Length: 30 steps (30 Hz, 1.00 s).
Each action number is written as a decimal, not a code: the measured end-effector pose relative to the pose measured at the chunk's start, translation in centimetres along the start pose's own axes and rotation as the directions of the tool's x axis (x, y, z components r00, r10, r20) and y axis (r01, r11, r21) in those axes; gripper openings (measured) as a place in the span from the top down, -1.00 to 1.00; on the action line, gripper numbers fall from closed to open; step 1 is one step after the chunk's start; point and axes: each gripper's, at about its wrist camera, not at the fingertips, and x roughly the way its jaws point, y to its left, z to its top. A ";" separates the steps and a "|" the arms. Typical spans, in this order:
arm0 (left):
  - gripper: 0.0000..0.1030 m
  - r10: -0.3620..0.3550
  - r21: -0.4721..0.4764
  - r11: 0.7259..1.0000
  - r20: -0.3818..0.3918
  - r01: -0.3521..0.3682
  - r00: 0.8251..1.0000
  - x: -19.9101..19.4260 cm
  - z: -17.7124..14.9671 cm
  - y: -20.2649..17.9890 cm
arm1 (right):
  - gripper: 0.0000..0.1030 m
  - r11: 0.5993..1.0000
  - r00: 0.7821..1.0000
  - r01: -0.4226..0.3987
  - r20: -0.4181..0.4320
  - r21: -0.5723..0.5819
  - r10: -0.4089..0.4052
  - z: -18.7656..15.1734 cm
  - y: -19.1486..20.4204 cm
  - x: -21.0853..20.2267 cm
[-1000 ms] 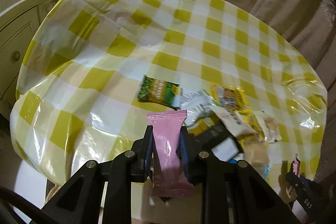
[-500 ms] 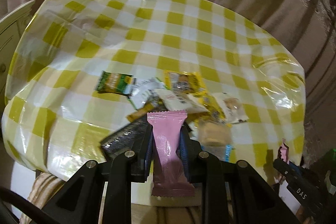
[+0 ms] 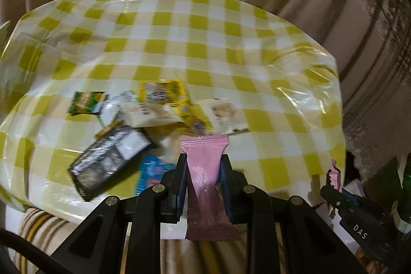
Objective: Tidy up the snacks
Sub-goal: 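Lift both pink bars and carry them toward the white box, then lower both pink bars into the white box and open both tools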
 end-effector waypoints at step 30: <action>0.51 -0.313 0.274 0.874 -0.310 0.400 0.898 4.2 -5.5 -22.4 | 0.52 0.940 0.987 0.161 -0.031 0.300 -0.159 -4.4 -18.5 -2.7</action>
